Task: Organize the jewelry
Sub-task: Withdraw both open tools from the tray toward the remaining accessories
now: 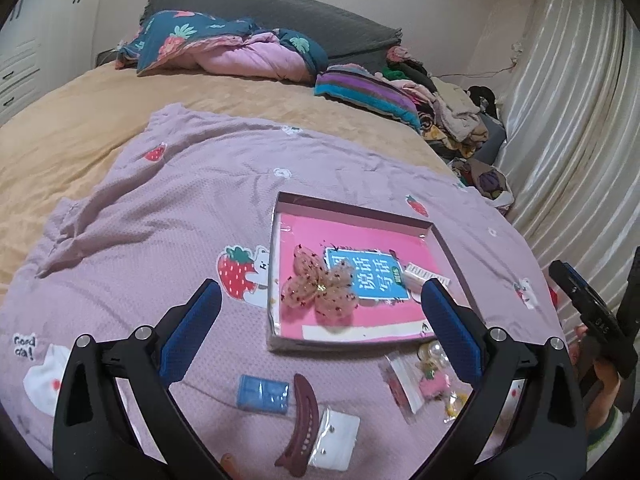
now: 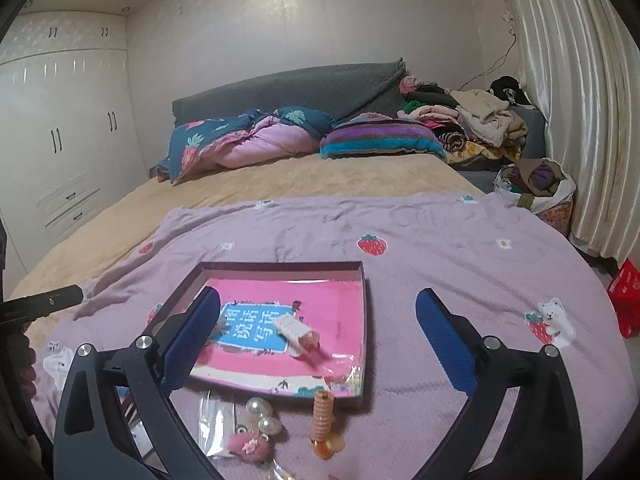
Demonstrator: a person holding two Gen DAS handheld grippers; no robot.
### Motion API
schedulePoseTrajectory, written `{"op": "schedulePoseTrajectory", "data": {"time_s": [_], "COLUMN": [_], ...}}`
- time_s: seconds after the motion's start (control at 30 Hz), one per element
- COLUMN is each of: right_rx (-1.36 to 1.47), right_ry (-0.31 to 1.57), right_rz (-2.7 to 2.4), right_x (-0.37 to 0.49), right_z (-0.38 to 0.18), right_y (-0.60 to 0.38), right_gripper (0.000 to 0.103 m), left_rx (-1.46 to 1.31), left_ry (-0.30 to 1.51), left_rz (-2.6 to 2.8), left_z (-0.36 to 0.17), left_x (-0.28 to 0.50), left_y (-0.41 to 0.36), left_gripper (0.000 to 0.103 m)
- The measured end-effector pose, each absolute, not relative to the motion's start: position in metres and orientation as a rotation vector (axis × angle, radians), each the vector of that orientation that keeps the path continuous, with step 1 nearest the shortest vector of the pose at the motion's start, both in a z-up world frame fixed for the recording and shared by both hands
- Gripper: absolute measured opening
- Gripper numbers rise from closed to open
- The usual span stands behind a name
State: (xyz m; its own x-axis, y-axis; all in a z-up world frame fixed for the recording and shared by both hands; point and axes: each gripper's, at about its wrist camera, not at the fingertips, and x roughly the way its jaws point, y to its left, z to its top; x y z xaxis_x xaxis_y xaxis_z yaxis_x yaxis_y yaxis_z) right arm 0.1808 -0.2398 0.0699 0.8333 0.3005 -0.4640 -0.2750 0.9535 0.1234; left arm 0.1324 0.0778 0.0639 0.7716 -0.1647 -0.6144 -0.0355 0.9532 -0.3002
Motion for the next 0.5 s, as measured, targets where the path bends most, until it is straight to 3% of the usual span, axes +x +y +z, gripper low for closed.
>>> {"op": "schedulePoseTrajectory", "data": {"time_s": [0.5], "right_rx": [0.012], "right_ry": [0.547], "right_rz": [0.29], "right_x": [0.138], "right_z": [0.057], "right_y": [-0.251], "right_gripper": [0.098], "left_rx": [-0.296], "left_ry": [0.698], "left_rz": [-0.107], "left_z": [0.053], "left_x": [0.102], "left_y": [0.056], "left_gripper": [0.093]}}
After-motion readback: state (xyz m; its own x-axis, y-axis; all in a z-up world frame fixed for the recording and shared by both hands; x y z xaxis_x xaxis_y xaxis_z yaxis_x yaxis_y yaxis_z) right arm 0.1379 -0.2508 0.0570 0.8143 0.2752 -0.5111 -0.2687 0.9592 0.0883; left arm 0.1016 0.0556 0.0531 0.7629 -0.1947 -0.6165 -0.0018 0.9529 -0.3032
